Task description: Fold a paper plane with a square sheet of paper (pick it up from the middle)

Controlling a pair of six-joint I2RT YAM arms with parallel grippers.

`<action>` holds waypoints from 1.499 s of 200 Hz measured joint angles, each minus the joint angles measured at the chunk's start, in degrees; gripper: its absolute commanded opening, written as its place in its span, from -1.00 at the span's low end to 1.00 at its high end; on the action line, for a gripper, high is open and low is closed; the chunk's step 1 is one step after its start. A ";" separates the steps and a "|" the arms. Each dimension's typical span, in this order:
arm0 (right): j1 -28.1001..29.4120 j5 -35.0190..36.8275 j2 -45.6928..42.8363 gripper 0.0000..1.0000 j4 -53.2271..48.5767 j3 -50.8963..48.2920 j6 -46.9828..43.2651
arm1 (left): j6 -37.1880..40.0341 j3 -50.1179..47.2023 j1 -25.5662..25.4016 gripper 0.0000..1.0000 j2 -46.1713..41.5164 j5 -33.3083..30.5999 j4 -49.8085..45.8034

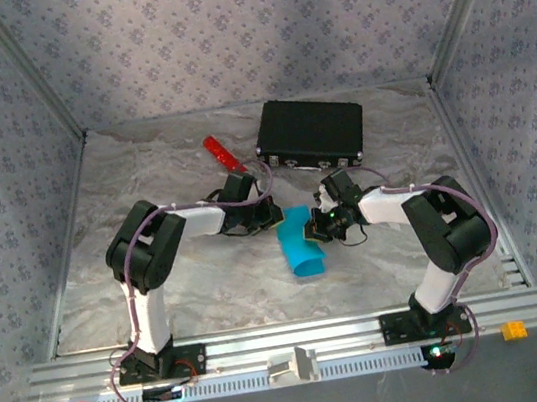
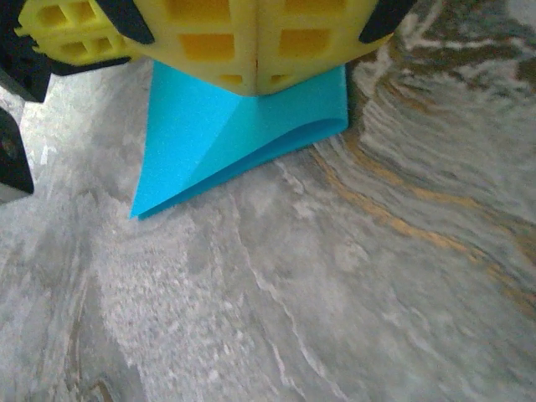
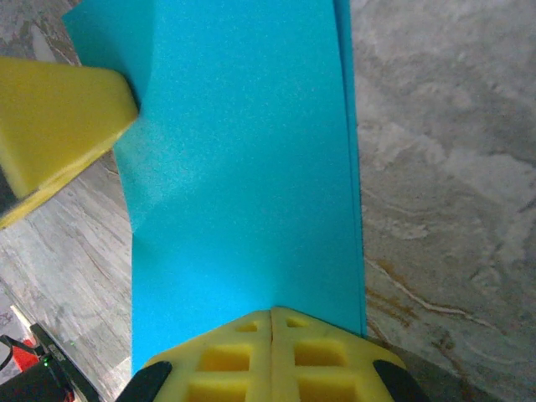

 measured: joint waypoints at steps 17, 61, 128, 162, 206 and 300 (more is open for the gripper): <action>0.00 0.00 0.00 -1.00 0.15 -0.09 0.00 | -0.26 1.20 0.61 -0.91 0.42 -0.87 -1.20; 0.07 0.37 0.00 -1.00 0.66 -0.11 0.00 | -1.99 4.26 1.49 -0.92 2.14 -1.29 -3.17; 0.33 0.83 -0.11 -1.00 1.49 -0.37 0.50 | -2.99 9.22 2.12 -0.89 3.02 -6.99 -9.51; 0.72 1.55 -0.31 -1.00 1.51 -0.42 1.09 | -2.86 10.14 2.49 -0.85 2.91 -8.59 -11.54; 0.79 2.01 -0.48 -1.00 1.49 -0.42 1.75 | -1.86 6.23 1.95 -0.80 -3.87 -8.17 -11.96; 1.03 2.78 -0.76 -1.00 1.51 -0.59 1.95 | -6.69 -7.48 -2.69 -0.79 -8.98 5.86 2.78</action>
